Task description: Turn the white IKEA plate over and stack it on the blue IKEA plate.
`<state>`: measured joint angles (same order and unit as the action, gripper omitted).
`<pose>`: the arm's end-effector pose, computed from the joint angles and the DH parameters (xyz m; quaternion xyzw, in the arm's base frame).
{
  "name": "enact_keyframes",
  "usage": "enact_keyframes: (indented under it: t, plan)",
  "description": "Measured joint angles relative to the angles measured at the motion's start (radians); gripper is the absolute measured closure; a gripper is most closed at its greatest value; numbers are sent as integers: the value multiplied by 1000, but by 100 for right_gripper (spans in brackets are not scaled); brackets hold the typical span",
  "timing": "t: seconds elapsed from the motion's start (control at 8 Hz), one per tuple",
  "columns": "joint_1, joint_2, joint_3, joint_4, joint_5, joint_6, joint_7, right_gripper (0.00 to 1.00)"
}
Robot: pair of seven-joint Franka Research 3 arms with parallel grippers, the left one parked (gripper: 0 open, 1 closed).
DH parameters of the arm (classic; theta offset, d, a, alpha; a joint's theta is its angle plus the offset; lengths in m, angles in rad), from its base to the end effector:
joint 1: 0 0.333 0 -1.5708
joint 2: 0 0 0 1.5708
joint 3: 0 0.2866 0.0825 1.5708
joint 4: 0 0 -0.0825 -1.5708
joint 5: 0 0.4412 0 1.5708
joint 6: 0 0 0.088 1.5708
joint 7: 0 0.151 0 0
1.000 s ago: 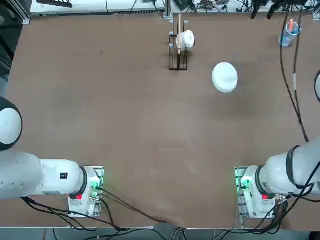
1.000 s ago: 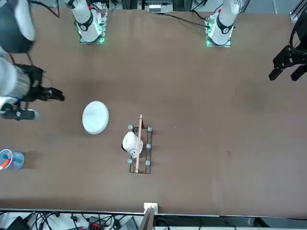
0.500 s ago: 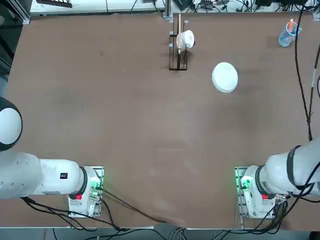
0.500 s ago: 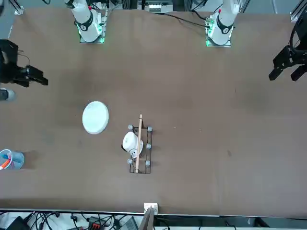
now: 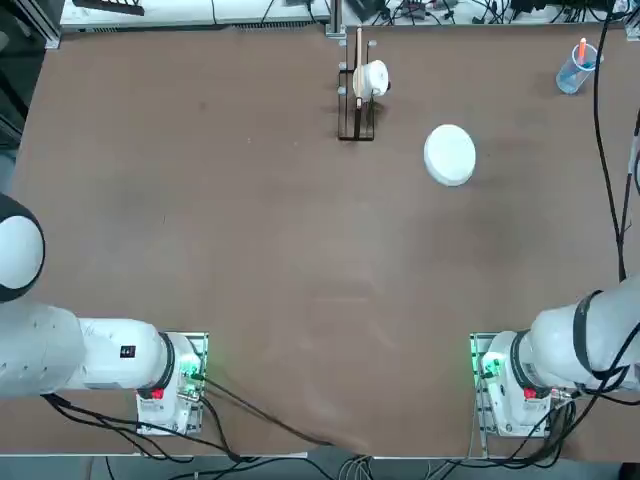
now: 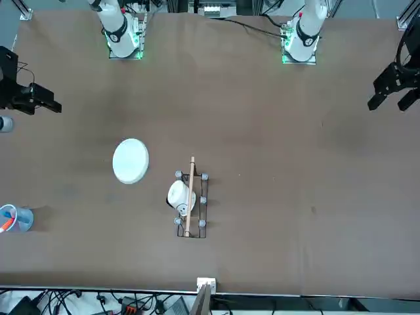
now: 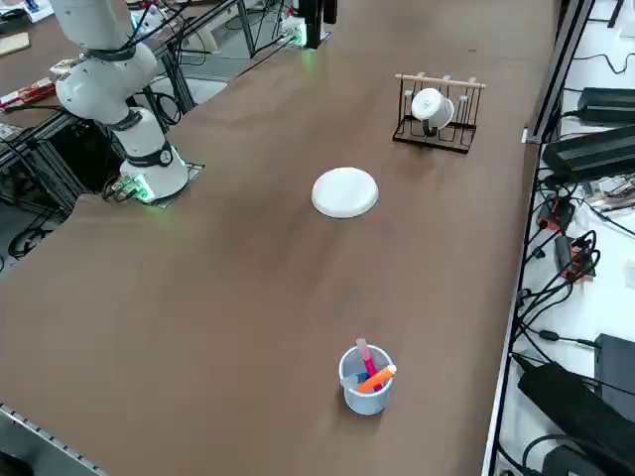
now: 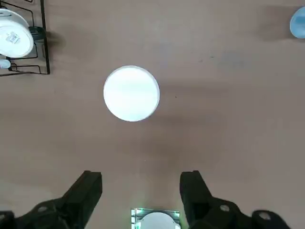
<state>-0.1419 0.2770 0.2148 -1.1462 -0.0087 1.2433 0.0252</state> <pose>0.6398 0.0261 0.5717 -0.9957 -0.0213 0.0878 0.0209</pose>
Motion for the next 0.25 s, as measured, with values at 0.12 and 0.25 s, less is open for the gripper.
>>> enact_keyframes:
  t: [0.12,0.25]
  plan:
    - [0,0,0,0,0,0,0,0]
    - [0,0,0,0,0,0,0,0]
